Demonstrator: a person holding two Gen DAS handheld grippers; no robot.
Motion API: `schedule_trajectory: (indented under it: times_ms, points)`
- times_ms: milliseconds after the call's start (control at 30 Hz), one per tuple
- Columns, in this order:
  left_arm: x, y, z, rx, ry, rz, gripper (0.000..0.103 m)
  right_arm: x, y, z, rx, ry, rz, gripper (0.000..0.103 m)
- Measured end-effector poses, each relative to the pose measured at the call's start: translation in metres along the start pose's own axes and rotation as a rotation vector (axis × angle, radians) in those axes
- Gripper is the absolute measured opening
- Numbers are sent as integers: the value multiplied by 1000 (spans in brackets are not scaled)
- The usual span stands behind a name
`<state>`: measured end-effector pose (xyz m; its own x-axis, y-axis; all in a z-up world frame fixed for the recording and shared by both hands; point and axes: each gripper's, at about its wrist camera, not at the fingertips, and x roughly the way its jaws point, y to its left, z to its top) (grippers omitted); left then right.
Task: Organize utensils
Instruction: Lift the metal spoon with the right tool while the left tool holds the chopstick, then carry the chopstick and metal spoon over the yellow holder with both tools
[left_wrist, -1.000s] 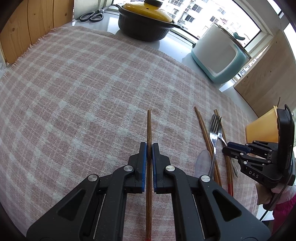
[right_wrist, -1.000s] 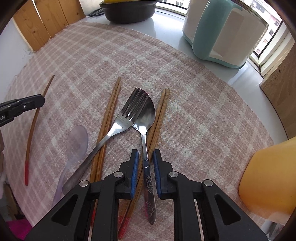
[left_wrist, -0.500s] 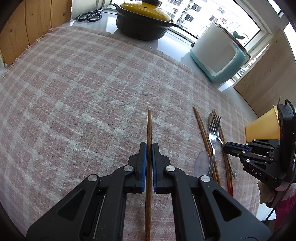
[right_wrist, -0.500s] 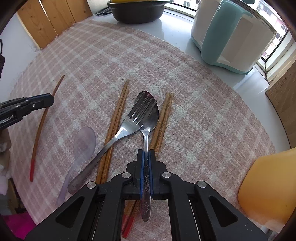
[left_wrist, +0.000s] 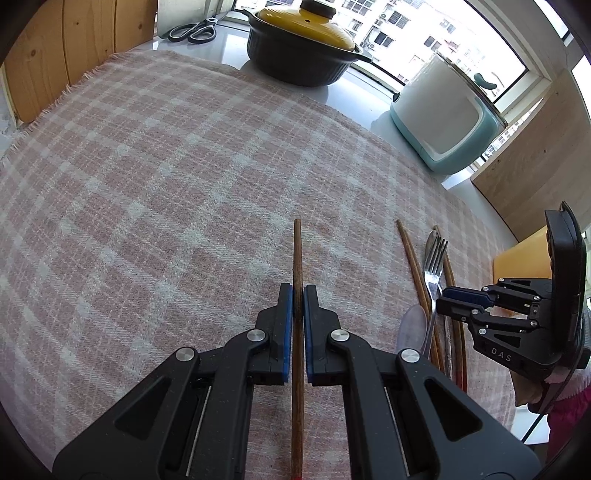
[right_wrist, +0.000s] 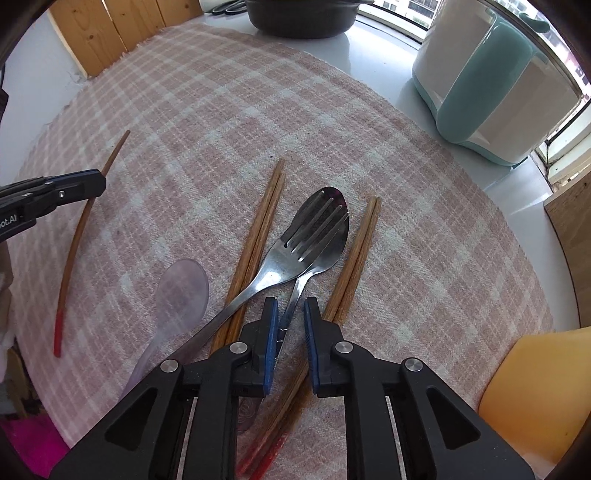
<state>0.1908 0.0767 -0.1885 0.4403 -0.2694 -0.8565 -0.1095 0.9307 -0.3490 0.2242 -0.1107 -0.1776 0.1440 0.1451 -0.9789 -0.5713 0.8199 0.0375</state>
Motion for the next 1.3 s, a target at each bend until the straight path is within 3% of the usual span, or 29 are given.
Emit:
schedule_trajectory:
  times_ms: [200,367,733,1300]
  points:
    - [1,1,1,-2,0,0,3,5,-19,13,38,21,14,15]
    - [0,-4,0,5,0,-6,3,6,-16,19,35,44,17,4]
    - [-16,-29,1,50,-28,-30,3,-22,-45,-17,190,-51,65,2]
    - [-30,-77,0,128,-43,-77,3,-76,-60,-70,261,-185,-10,0]
